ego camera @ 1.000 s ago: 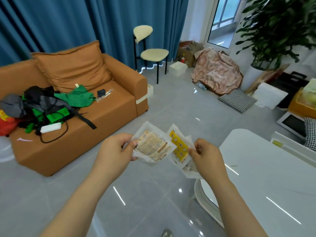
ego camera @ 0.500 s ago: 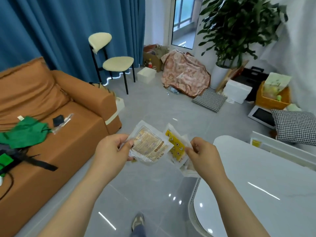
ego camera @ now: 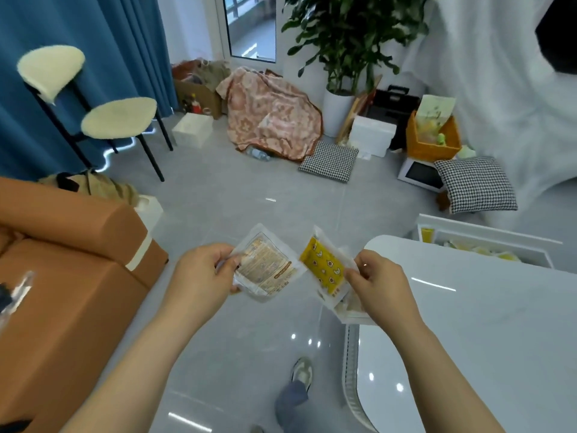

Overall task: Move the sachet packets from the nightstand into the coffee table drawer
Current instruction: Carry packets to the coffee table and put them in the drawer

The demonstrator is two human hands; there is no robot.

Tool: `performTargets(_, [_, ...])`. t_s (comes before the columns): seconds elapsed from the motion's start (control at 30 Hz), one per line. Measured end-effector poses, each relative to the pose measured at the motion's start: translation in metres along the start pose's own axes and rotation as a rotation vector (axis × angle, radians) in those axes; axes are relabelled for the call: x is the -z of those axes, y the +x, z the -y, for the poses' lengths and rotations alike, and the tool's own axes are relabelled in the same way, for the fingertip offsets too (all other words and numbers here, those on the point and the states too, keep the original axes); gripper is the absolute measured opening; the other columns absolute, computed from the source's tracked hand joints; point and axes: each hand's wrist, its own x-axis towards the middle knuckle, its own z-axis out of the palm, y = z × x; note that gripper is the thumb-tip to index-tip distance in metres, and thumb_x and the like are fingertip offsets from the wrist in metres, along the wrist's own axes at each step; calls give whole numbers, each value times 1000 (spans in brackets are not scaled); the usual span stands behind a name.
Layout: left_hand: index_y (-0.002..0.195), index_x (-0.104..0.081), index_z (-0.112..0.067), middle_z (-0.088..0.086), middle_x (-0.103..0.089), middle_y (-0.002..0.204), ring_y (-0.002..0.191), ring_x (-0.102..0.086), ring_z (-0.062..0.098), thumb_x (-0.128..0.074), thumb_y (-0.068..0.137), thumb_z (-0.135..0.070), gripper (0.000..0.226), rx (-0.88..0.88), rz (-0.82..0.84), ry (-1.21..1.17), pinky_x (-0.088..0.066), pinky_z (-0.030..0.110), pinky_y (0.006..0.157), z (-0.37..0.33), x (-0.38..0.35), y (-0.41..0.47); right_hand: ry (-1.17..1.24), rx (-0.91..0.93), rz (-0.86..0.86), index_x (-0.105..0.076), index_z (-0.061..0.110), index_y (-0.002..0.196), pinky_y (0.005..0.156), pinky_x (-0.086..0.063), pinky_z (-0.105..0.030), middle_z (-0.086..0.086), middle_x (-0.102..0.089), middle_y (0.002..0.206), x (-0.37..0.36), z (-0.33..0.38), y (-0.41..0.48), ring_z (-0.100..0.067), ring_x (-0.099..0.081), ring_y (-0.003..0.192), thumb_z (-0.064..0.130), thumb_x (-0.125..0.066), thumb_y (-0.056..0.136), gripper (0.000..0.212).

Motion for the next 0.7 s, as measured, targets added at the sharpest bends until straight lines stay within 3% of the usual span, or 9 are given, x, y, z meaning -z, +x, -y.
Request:
performTargets(0.17, [82,-70,1,24,-64,81,74,-66,35,-55,93,-8,20,-26,84,52,-50,10,50,-10,-31,83,0,-72,-15,-45,19,66,49,-34,-22,4,-54,63,3,-23,64,-8,-48,56,21,-61,88,27])
performTargets(0.3, [81,-65,0,24,-63,80,73,-66,34,-54,85,-35,37,-45,168,126,-60,39,64,-31,-54,149,-1,-131,-31,-44,21,64,51,-37,-26,4,-54,60,18,-45,118,-11,-49,56,21,-62,87,29])
performTargets(0.37, [82,-64,2,26,-62,82,76,-65,37,-55,84,-35,38,-42,174,120,-61,33,61,-42,-67,181,-3,-149,-36,-46,19,65,52,-39,-28,3,-55,61,27,-53,145,-12,-50,56,22,-62,87,27])
performTargets(0.43, [84,-64,4,29,-61,84,77,-66,38,-56,90,-18,25,-55,173,137,-55,17,55,-50,-83,213,-1,-172,-52,-45,19,65,52,-39,-29,2,-55,61,37,-60,170,-14,-50,56,22,-62,86,27])
performTargets(0.5, [83,-64,5,30,-61,83,75,-66,39,-55,92,-11,21,-75,187,148,-51,11,51,-62,-98,240,-3,-204,-74,-46,17,66,53,-39,-30,2,-54,61,45,-68,191,-15,-50,57,22,-62,86,26])
performTargets(0.7, [77,-67,0,27,-60,75,72,-67,36,-55,90,-7,19,-163,277,174,-58,23,56,-100,-141,324,3,-325,-117,-48,16,67,57,-45,-33,3,-55,63,56,-91,251,-15,-52,60,23,-62,87,25])
